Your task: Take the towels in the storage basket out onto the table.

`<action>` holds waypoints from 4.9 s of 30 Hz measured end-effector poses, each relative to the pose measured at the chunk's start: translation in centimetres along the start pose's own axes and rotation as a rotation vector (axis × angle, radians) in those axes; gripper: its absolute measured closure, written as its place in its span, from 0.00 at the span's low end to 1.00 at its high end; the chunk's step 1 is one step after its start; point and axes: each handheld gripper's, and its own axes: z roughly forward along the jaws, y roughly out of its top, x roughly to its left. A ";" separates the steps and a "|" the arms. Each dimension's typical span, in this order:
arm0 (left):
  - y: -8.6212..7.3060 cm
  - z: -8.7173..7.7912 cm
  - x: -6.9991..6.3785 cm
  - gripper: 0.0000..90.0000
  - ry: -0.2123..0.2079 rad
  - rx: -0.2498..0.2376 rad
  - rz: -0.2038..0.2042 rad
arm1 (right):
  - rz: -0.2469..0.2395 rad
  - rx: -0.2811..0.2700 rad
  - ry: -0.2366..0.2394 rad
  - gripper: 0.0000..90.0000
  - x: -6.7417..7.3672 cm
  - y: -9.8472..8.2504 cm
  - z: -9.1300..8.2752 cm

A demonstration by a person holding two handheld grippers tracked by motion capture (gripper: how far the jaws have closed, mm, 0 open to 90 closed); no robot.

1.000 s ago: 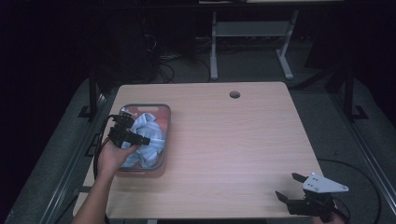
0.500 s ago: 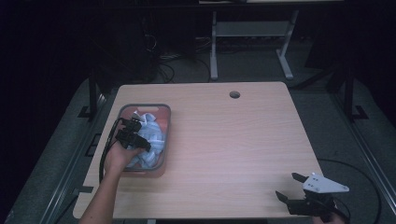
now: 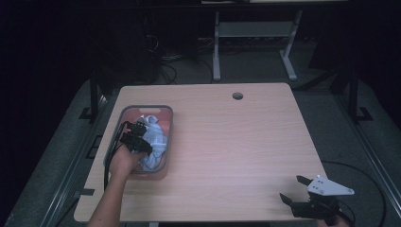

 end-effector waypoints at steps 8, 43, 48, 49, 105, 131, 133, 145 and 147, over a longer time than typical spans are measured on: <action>0.1 -0.1 0.6 0.62 -0.029 0.002 -0.002 | -0.005 0.005 -0.002 0.15 0.1 0.0 0.2; -2.3 -4.8 2.7 0.71 -0.256 -0.180 -0.079 | -0.031 -0.004 -0.027 0.15 0.2 0.4 -0.3; -2.7 -6.7 2.9 0.71 -0.248 -0.221 -0.073 | -0.023 -0.004 -0.028 0.15 0.1 0.5 -0.4; -2.8 -7.4 3.2 0.71 -0.257 -0.237 -0.075 | -0.027 -0.004 -0.029 0.15 0.1 0.5 -0.4; 0.9 -16.1 -1.1 0.70 -0.315 -0.436 -0.039 | -0.019 -0.018 -0.032 0.15 -0.3 0.5 -0.5; 4.9 -15.8 -5.8 0.70 -0.345 -0.409 0.051 | -0.013 -0.006 -0.026 0.15 -0.7 0.3 -0.3; 5.2 -15.8 -6.3 0.70 -0.346 -0.405 0.056 | -0.012 -0.009 -0.029 0.15 -0.7 0.3 -0.3; 6.4 -14.9 -8.3 0.70 -0.361 -0.388 0.095 | -0.015 -0.006 -0.024 0.15 -0.5 0.4 -0.2; 6.5 -14.8 -8.6 0.70 -0.364 -0.383 0.103 | -0.029 -0.010 -0.027 0.15 -0.6 0.4 -0.2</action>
